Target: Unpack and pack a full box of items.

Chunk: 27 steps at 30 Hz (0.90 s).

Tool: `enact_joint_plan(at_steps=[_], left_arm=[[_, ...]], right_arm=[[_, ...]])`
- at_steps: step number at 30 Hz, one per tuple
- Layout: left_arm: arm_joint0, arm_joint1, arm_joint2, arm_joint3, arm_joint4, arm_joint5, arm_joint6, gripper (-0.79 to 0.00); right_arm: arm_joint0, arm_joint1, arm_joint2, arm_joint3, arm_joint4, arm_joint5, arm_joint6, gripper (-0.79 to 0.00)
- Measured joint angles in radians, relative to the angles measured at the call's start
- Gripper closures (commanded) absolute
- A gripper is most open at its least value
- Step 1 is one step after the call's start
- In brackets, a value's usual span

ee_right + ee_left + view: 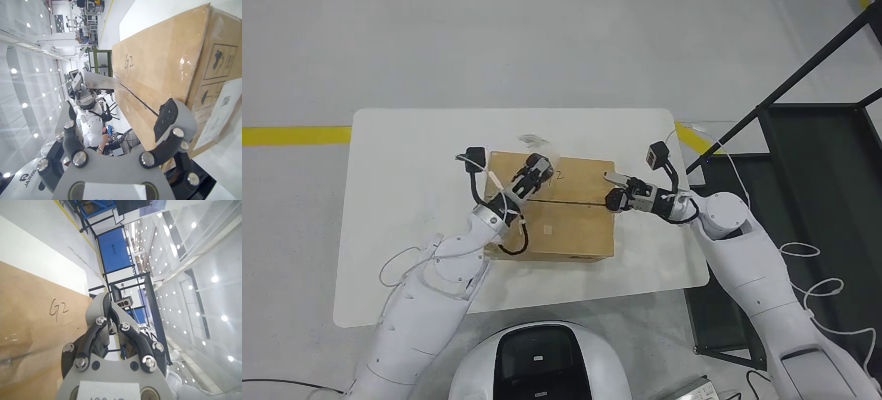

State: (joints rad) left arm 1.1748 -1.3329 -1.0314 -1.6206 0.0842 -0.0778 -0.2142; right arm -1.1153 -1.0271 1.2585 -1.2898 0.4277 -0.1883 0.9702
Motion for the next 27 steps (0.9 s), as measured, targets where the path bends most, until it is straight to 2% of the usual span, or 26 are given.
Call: enact_joint_plan(at_steps=[8, 17, 27], left_arm=[[0.007, -0.016, 0.036, 0.043, -0.073, -0.119, 0.018, 0.000], [-0.056, -0.042, 0.104, 0.186, -0.052, -0.059, 0.024, 0.000], [-0.047, -0.051, 0.118, 0.197, -0.020, -0.059, 0.023, 0.000]], right_arm=[[-0.006, -0.001, 0.001, 0.000, 0.005, 0.002, 0.004, -0.785], [-0.004, -0.002, 0.004, 0.011, 0.005, 0.003, 0.011, -0.785], [-0.013, 0.000, 0.024, 0.009, 0.009, -0.001, -0.001, -0.785]])
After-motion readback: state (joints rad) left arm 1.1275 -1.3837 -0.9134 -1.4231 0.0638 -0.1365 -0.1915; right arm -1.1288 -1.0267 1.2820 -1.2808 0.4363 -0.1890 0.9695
